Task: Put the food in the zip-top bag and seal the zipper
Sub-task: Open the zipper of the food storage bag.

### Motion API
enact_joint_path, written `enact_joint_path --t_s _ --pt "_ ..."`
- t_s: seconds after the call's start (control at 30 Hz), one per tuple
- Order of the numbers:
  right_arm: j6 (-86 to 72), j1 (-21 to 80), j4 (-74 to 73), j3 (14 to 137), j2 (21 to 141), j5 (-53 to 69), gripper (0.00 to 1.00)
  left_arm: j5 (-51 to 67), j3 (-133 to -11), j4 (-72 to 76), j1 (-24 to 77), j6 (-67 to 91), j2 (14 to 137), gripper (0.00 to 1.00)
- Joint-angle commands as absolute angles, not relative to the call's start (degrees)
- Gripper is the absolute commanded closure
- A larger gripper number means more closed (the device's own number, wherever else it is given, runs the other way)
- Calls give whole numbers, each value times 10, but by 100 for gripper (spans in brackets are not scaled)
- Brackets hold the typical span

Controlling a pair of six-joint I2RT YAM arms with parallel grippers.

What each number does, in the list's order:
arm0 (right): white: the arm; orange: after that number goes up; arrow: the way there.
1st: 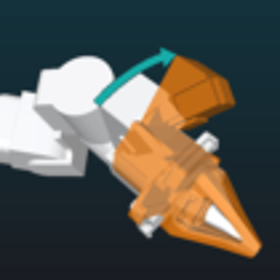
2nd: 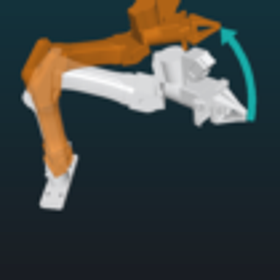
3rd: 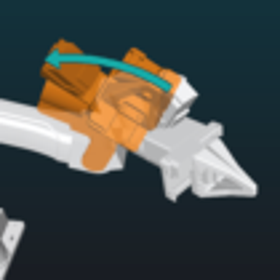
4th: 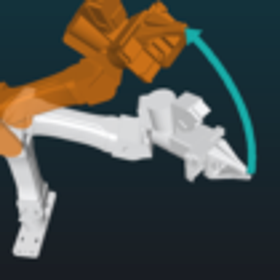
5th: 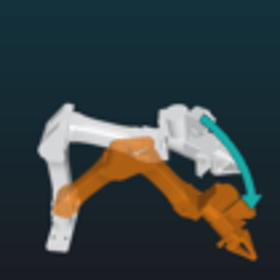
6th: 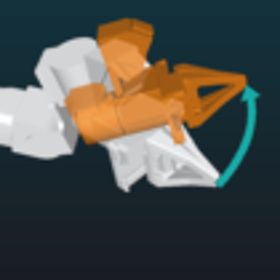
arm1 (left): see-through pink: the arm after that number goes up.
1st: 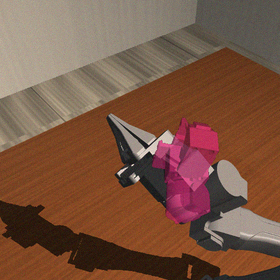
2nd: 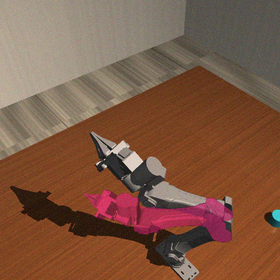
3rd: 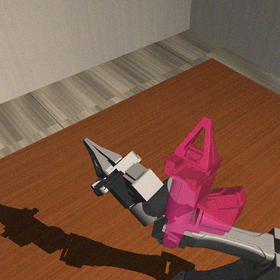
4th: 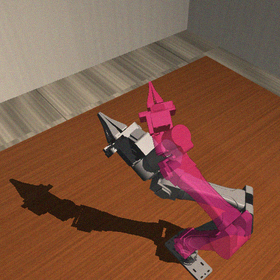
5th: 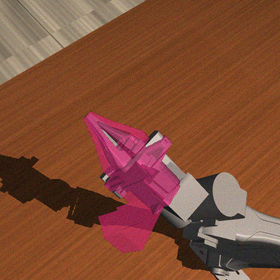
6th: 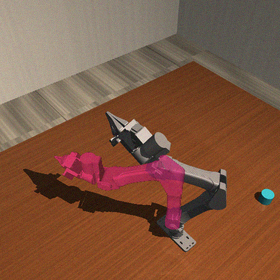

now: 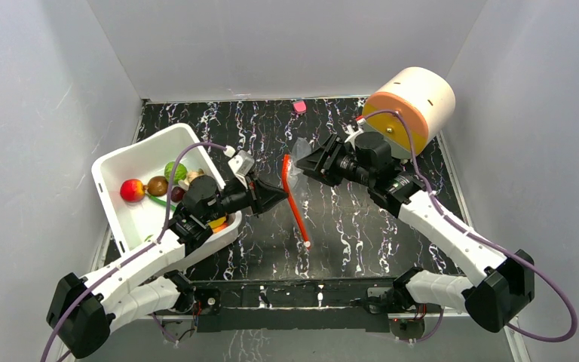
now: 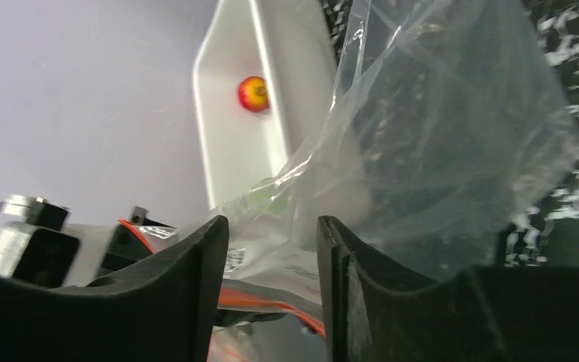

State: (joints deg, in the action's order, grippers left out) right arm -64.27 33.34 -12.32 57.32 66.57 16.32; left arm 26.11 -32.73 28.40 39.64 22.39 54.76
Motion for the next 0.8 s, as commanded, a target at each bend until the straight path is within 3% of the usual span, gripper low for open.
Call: enact_joint_path --t_s 0.0,0.23,0.43,0.77 --pt "-503 336 -166 584 608 111 49 230 -328 293 399 278 535 100" --pt "-338 338 -176 539 533 138 44 210 -351 257 399 338 550 100" --pt "-288 341 -197 517 508 147 38 204 -357 254 399 385 562 100" --pt "-260 411 -170 489 526 88 44 170 -392 178 399 427 567 100"
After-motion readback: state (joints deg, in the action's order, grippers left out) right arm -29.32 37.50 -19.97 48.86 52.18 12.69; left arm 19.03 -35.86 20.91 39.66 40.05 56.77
